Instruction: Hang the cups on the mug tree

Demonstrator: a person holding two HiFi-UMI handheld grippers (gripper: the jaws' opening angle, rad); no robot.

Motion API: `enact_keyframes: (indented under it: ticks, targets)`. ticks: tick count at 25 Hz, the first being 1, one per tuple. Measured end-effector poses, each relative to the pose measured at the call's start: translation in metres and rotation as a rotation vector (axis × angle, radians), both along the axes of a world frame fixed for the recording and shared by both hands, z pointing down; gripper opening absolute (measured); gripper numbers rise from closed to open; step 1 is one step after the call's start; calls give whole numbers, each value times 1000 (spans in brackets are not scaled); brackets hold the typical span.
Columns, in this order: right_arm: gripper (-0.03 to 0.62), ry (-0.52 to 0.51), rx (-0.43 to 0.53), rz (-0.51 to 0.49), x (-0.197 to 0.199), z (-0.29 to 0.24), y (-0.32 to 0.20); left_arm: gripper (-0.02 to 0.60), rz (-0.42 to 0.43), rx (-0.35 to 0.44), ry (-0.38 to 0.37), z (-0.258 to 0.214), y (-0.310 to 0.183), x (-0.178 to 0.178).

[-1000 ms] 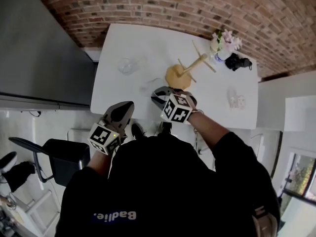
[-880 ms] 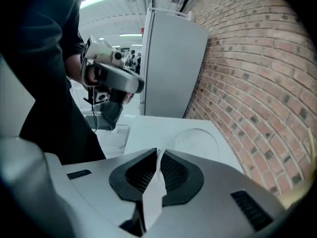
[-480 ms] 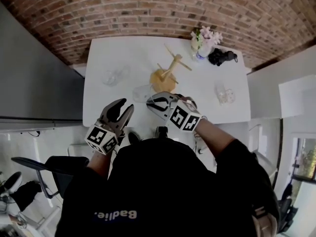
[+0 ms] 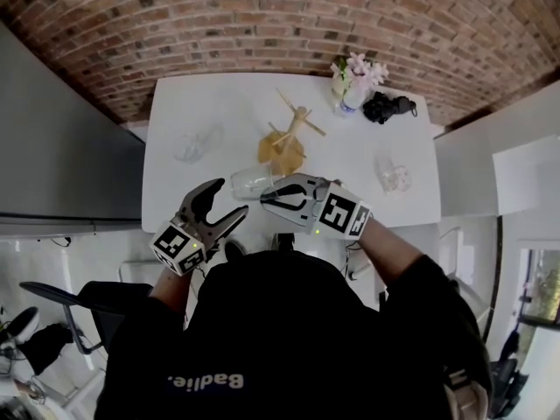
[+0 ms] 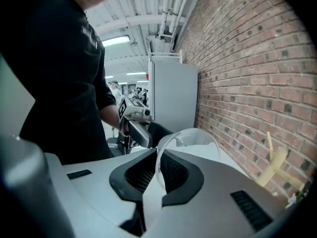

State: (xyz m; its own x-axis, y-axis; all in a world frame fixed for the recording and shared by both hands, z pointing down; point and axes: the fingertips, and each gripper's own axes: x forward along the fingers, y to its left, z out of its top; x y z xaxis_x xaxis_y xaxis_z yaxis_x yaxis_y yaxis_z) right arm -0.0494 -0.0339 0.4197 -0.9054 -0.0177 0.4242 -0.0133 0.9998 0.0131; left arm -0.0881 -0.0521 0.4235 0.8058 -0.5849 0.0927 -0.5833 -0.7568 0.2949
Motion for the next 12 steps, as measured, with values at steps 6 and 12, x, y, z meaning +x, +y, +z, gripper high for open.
enact_keyframes:
  ticks: [6,12]
  targets:
    - [44,-128,-101,-77,2,-17,2,341,37,-23,35,-3,-7,13]
    - [44,-227,-220,-122,5,-14,-5,328,36,-31,68,-5,-12,21]
